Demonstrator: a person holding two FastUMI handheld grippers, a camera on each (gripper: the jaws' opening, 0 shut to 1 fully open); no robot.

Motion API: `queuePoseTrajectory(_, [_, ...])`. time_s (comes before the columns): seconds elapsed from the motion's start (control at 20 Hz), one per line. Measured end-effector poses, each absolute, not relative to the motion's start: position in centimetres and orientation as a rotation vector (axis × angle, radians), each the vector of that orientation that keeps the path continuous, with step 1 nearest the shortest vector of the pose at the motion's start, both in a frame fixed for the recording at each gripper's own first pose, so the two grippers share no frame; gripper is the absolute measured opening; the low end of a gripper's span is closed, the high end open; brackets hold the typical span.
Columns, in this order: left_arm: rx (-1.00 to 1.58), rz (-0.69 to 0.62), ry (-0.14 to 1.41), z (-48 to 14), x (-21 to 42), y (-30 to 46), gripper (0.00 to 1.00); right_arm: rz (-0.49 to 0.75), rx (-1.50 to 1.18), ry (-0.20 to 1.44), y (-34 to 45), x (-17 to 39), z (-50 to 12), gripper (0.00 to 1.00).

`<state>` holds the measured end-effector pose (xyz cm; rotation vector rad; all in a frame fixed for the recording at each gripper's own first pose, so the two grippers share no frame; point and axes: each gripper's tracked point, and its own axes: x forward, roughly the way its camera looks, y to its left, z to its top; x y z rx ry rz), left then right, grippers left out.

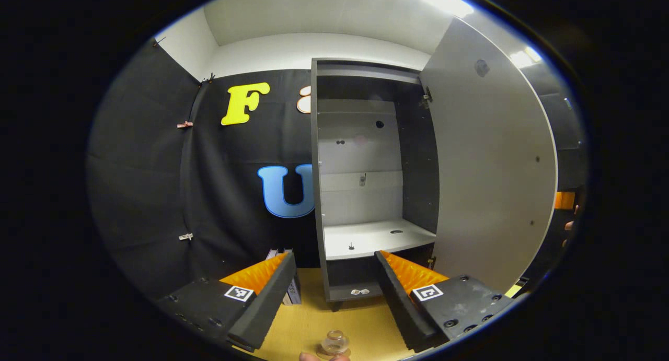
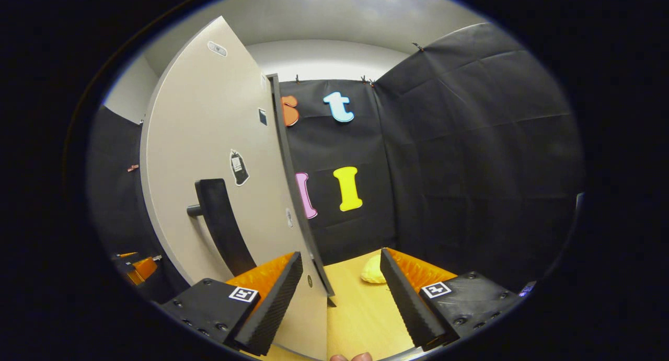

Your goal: Open the cabinet door with the right hand, grasp the bottle in the cabinet with the left hand and place it on the coaster, then close the cabinet door with the right hand.

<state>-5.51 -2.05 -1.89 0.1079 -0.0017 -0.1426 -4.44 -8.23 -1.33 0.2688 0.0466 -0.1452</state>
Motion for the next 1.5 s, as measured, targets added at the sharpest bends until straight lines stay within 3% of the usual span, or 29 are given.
queuePoseTrajectory(0.9, [0.117, -0.055, -0.002, -0.7, -5.7, -2.1, 0.95, 0.227, 0.248, 0.11, 8.9, 0.3, -1.9, 0.98])
queuePoseTrajectory(1.5, [0.108, -0.055, -0.021, 0.1, -5.5, -2.7, 0.94, 0.164, 0.144, 0.069, 7.6, -0.5, -1.8, 0.98])
